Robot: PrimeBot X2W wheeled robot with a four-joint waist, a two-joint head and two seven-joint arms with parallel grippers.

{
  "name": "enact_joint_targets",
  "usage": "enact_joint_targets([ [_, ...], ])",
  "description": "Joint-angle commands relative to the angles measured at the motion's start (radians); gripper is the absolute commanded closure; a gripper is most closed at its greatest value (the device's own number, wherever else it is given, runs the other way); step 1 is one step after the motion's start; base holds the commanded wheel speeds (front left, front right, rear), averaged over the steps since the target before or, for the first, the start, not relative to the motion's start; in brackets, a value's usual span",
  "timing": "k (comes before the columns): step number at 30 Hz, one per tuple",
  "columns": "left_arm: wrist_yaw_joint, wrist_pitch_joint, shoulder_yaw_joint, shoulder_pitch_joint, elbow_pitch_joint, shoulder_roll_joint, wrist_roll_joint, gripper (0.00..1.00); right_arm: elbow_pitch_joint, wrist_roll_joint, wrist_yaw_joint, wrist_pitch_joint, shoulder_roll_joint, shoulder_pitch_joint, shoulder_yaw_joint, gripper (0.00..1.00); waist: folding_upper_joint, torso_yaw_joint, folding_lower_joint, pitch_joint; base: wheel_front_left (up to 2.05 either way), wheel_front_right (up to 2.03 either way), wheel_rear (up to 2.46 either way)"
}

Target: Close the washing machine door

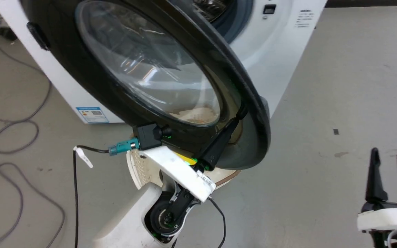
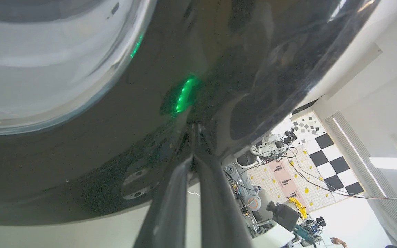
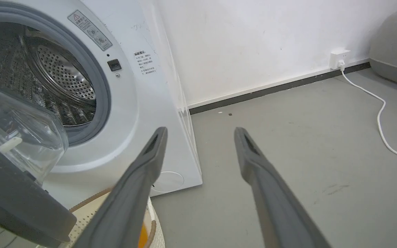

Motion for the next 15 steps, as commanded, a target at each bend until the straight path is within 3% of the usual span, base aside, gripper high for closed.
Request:
enact_joint_targets([
  [1, -0.005, -0.026, -0.026, -0.019, 0.014, 0.022, -0.011, 1.0, -0.008, 0.016, -0.001, -0.005, 0.0, -0.001, 0.021, 0.0, 0.0, -0.006, 0.0001, -0.007, 0.0, 0.0, 0.0],
  [5, -0.005, -0.065, -0.069, -0.029, 0.039, 0.049, 0.003, 1.0, -0.015, 0.036, -0.001, -0.005, 0.0, 0.009, 0.048, 0.0, 0.0, -0.002, 0.0001, -0.022, 0.0, 0.0, 0.0],
  [6, -0.005, -0.082, -0.085, -0.034, 0.052, 0.059, 0.018, 0.87, -0.019, 0.037, -0.001, -0.005, 0.0, 0.013, 0.053, 0.0, 0.0, 0.0, 0.0001, -0.027, 0.0, 0.0, 0.0],
  [7, -0.005, -0.104, -0.101, -0.039, 0.066, 0.07, 0.039, 0.31, -0.023, 0.037, -0.001, -0.005, 0.0, 0.017, 0.058, 0.0, 0.0, 0.003, 0.0001, -0.033, 0.0, 0.0, 0.0],
  [8, -0.005, -0.126, -0.115, -0.043, 0.081, 0.079, 0.062, 0.0, -0.027, 0.038, -0.001, -0.005, 0.0, 0.019, 0.058, 0.0, 0.0, 0.007, 0.0001, -0.039, 0.0, 0.0, 0.0],
  [13, 0.002, -0.188, -0.117, -0.059, 0.193, 0.111, 0.272, 0.0, -0.041, 0.033, -0.001, -0.005, 0.0, 0.022, 0.046, 0.0, 0.0, 0.03, 0.0001, -0.068, 0.0, 0.0, 0.0],
  [15, 0.052, -0.19, -0.036, -0.059, 0.2, 0.1, 0.406, 0.0, -0.049, 0.02, -0.001, -0.005, 0.0, 0.019, 0.038, 0.0, 0.0, 0.042, 0.0001, -0.074, 0.0, 0.0, 0.0],
])
